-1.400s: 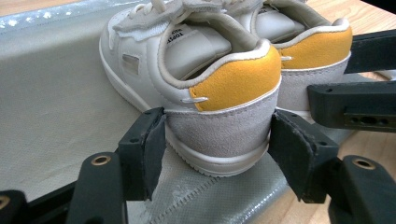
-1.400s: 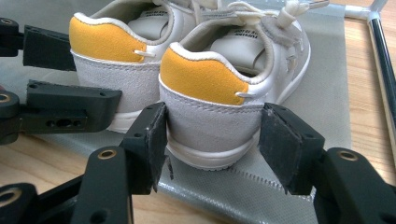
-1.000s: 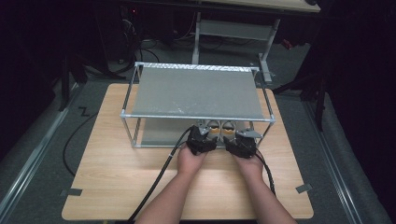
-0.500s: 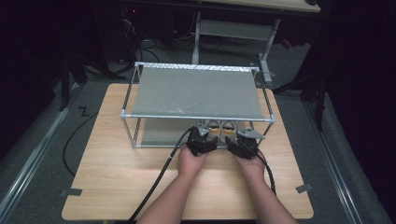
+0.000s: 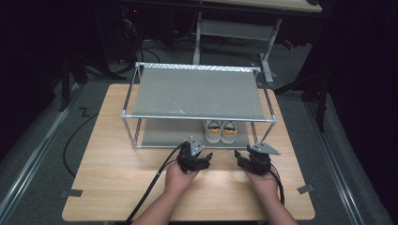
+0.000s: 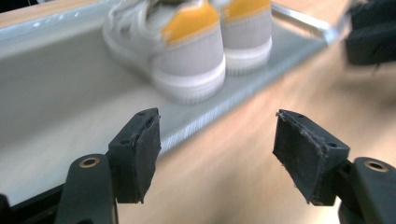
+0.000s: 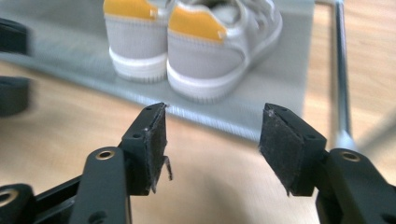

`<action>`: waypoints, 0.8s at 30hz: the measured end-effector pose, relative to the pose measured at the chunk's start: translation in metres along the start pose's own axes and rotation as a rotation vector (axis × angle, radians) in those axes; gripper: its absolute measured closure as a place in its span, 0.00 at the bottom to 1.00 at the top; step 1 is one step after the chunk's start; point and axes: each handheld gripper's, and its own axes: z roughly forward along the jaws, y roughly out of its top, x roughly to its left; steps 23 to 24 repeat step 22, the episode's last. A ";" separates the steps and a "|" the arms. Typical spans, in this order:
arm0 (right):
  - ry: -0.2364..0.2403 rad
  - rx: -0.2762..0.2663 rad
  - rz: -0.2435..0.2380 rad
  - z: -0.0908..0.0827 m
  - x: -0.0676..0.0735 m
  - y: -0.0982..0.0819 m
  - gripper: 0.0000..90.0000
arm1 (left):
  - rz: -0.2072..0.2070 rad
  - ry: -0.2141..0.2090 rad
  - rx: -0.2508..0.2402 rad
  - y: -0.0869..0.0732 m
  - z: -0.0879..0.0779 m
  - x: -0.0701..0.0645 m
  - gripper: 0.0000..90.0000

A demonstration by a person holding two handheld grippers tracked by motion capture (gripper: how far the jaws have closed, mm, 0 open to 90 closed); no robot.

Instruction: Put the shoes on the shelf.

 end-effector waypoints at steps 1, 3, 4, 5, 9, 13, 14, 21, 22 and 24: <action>-0.006 0.004 -0.005 -0.005 -0.002 -0.003 0.44 | 0.001 0.003 0.016 -0.006 -0.009 0.003 0.35; -0.011 0.022 0.011 -0.016 -0.005 -0.011 0.41 | -0.007 0.003 0.032 -0.015 -0.027 0.010 0.35; -0.014 0.032 0.015 -0.022 -0.008 -0.015 0.39 | -0.015 0.007 0.038 -0.022 -0.041 0.017 0.35; -0.020 0.040 0.015 -0.031 -0.011 -0.021 0.38 | -0.022 0.009 0.042 -0.026 -0.053 0.023 0.35; -0.066 0.032 0.030 -0.056 -0.026 -0.038 0.36 | -0.038 0.054 0.026 -0.044 -0.098 0.053 0.34; -0.084 0.032 0.079 -0.061 -0.035 -0.052 0.35 | -0.121 0.099 -0.005 -0.062 -0.121 0.077 0.35; -0.095 0.041 0.068 -0.061 -0.035 -0.053 0.35 | -0.152 0.103 -0.018 -0.063 -0.125 0.081 0.35; -0.097 0.030 0.068 -0.064 -0.037 -0.052 0.35 | -0.243 0.094 -0.064 -0.065 -0.132 0.091 0.36; -0.094 0.032 0.066 -0.064 -0.037 -0.052 0.35 | -0.235 0.093 -0.057 -0.065 -0.130 0.090 0.36; -0.094 0.032 0.066 -0.064 -0.037 -0.052 0.35 | -0.235 0.093 -0.057 -0.065 -0.130 0.090 0.36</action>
